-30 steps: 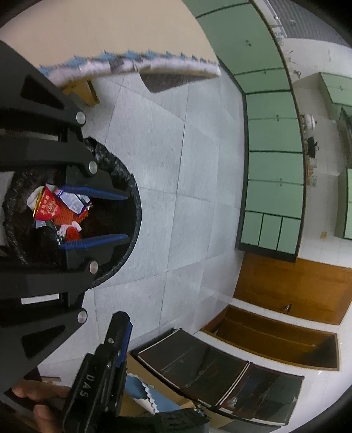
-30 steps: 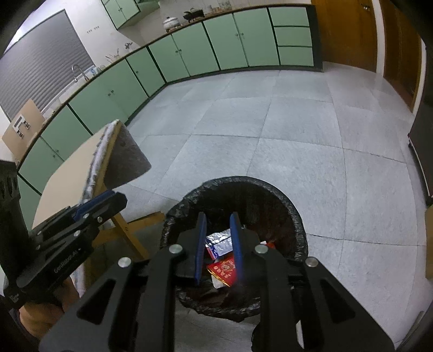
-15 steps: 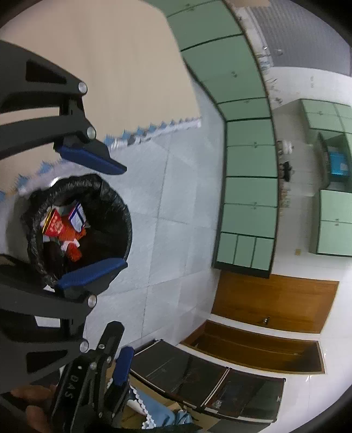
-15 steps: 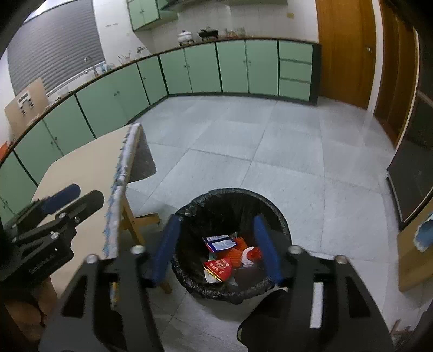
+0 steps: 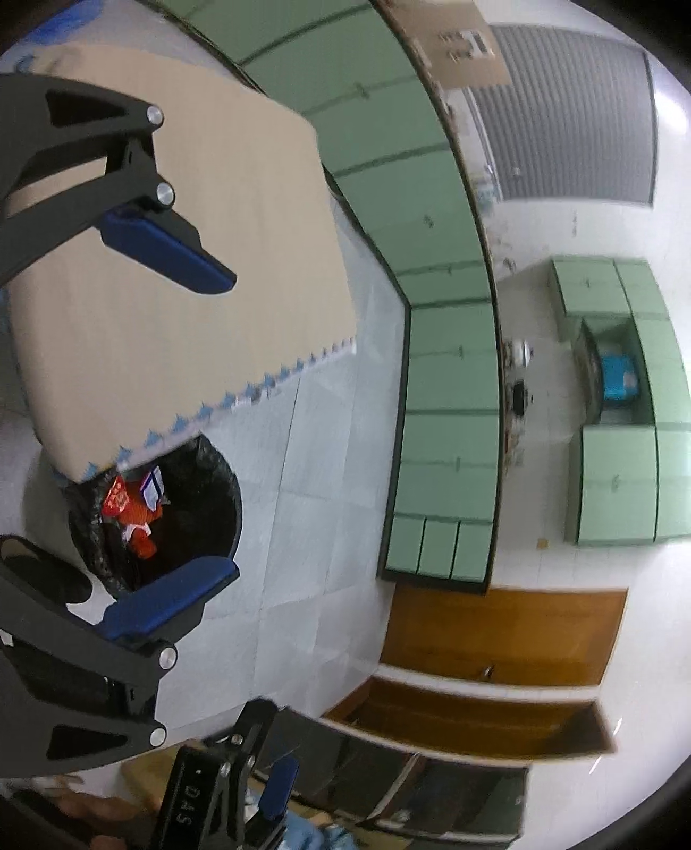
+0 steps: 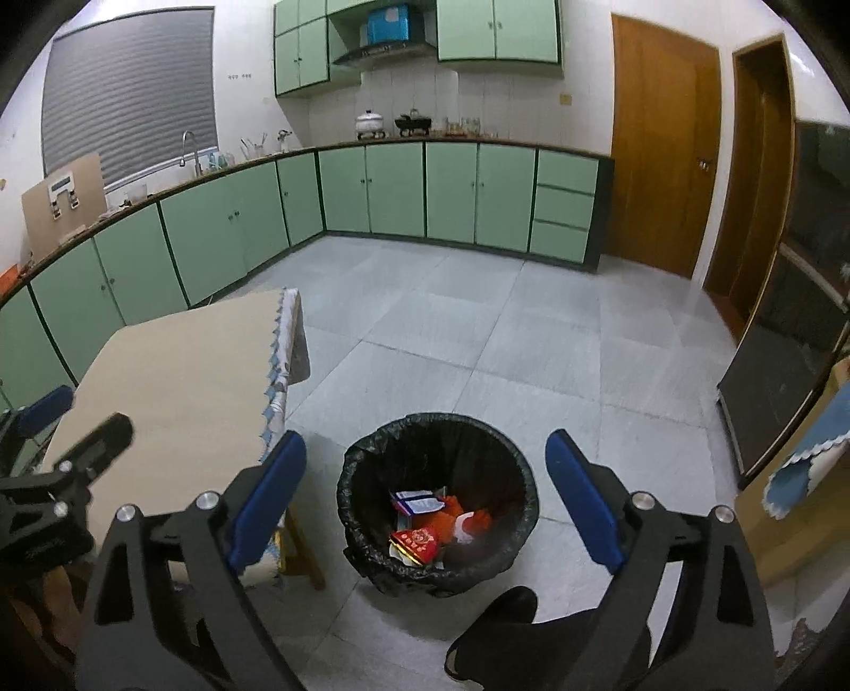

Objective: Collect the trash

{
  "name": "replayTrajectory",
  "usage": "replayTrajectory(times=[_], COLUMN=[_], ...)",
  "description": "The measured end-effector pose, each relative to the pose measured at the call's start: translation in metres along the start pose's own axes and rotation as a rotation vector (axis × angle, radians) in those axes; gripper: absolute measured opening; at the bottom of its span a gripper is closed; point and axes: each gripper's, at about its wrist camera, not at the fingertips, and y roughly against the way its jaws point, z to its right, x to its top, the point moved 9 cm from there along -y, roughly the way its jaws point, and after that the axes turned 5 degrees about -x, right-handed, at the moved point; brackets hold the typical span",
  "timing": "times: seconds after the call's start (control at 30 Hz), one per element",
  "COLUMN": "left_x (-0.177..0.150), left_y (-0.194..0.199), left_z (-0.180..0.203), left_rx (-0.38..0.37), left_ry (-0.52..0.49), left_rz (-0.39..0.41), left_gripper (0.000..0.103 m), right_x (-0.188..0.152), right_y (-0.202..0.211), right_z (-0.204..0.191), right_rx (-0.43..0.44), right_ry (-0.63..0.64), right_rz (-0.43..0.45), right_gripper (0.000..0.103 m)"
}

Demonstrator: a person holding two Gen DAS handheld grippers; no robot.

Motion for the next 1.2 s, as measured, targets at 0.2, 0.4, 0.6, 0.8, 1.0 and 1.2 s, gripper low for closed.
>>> replayTrajectory(times=[0.2, 0.4, 0.6, 0.8, 1.0, 1.2], left_x=[0.002, -0.001, -0.001, 0.003, 0.006, 0.009], left_y=[0.048, 0.093, 0.131, 0.161, 0.164, 0.16], left_z=[-0.027, -0.04, -0.04, -0.035, -0.034, -0.036], left_rx=[0.068, 0.134, 0.154, 0.175, 0.183, 0.207], left_ry=[0.051, 0.054, 0.039, 0.034, 0.04, 0.047], left_rz=[0.006, 0.047, 0.087, 0.134, 0.131, 0.148], left_gripper=[0.097, 0.097, 0.097, 0.097, 0.097, 0.097], right_x=[0.002, -0.003, -0.009, -0.01, -0.014, -0.012], right_y=[0.041, 0.067, 0.089, 0.115, 0.117, 0.115], right_z=[-0.016, -0.025, -0.029, -0.024, -0.03, -0.043], right_rx=[0.01, 0.006, -0.045, -0.068, -0.02, -0.011], right_ry=[-0.009, -0.022, -0.03, -0.081, -0.072, -0.024], right_rz=[0.041, 0.051, 0.082, 0.14, 0.12, 0.142], right_gripper=[0.096, 0.098, 0.098, 0.098, 0.098, 0.098])
